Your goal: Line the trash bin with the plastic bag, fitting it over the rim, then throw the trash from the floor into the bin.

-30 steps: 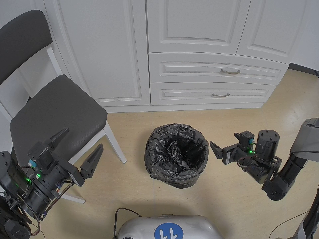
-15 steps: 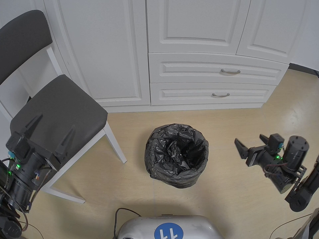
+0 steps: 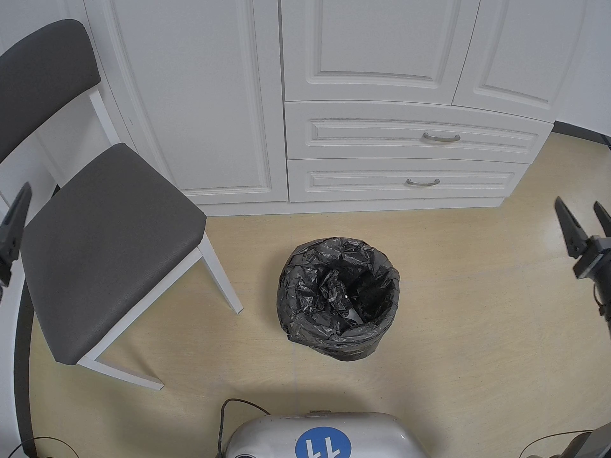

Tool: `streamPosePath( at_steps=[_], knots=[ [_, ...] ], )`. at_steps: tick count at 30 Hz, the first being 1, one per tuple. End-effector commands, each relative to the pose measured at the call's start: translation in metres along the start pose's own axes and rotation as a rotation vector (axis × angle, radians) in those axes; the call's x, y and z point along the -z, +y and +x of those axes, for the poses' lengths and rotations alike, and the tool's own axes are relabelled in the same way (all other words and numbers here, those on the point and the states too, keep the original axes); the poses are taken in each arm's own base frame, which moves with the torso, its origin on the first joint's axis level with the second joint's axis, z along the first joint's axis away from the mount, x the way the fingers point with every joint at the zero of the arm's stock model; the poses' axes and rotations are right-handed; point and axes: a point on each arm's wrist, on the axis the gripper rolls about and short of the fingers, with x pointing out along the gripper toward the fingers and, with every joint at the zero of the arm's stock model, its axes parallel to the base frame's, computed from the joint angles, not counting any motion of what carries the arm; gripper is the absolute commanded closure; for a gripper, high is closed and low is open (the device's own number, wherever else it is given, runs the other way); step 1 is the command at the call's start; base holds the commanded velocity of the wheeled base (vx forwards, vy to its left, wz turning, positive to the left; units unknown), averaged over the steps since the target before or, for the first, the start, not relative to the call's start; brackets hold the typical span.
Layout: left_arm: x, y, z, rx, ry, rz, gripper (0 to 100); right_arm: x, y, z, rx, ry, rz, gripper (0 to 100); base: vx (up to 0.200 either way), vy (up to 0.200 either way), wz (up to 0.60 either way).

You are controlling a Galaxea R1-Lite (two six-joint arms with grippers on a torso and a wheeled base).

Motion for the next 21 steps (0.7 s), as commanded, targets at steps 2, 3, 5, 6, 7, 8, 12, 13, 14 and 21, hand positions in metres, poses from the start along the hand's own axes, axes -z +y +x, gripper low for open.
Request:
streamPosePath(
  at_steps=[2, 3, 5, 6, 7, 8, 12, 13, 14, 21],
  knots=[
    [-0.076, 0.04, -0.186, -0.215, -0.265, -0.089, 0, -0.041, -0.056, -0.156, 0.235, -0.199, -0.059, 0, 0.0, 0.0, 0.0],
    [-0.079, 0.04, -0.192, -0.275, -0.282, -0.093, 0, -0.038, -0.058, -0.171, 0.236, -0.18, -0.07, 0, 0.0, 0.0, 0.0],
    [-0.085, 0.041, -0.203, -0.346, -0.308, -0.103, 0, -0.039, -0.059, -0.175, 0.271, -0.11, -0.046, 0, 0.0, 0.0, 0.0],
    [-0.086, 0.042, -0.205, -0.353, -0.314, -0.106, 0, -0.042, -0.059, -0.175, 0.286, -0.121, -0.02, 0, 0.0, 0.0, 0.0],
    [-0.089, 0.043, -0.212, -0.364, -0.329, -0.109, 0, -0.049, -0.059, -0.176, 0.332, -0.154, 0.038, 0, 0.0, 0.0, 0.0],
    [-0.092, 0.044, -0.221, -0.368, -0.327, -0.108, 0, -0.056, -0.059, -0.18, 0.37, -0.169, 0.055, 0, 0.0, 0.0, 0.0],
    [-0.094, 0.044, -0.239, -0.356, -0.264, -0.1, 0, -0.06, -0.056, -0.186, 0.457, -0.134, 0.022, 0, 0.0, 0.0, 0.0],
    [-0.095, 0.044, -0.239, -0.356, -0.263, -0.099, 0, -0.06, -0.056, -0.187, 0.461, -0.135, 0.019, 0, 0.0, 0.0, 0.0],
    [-0.096, 0.045, -0.244, -0.351, -0.247, -0.096, 0, -0.057, -0.053, -0.199, 0.469, -0.122, -0.004, 0, 0.0, 0.0, 0.0],
    [-0.084, 0.042, -0.234, -0.335, -0.182, -0.123, 0, -0.045, -0.051, -0.204, 0.343, -0.033, -0.019, 0, 0.0, 0.0, 0.0]
  ],
)
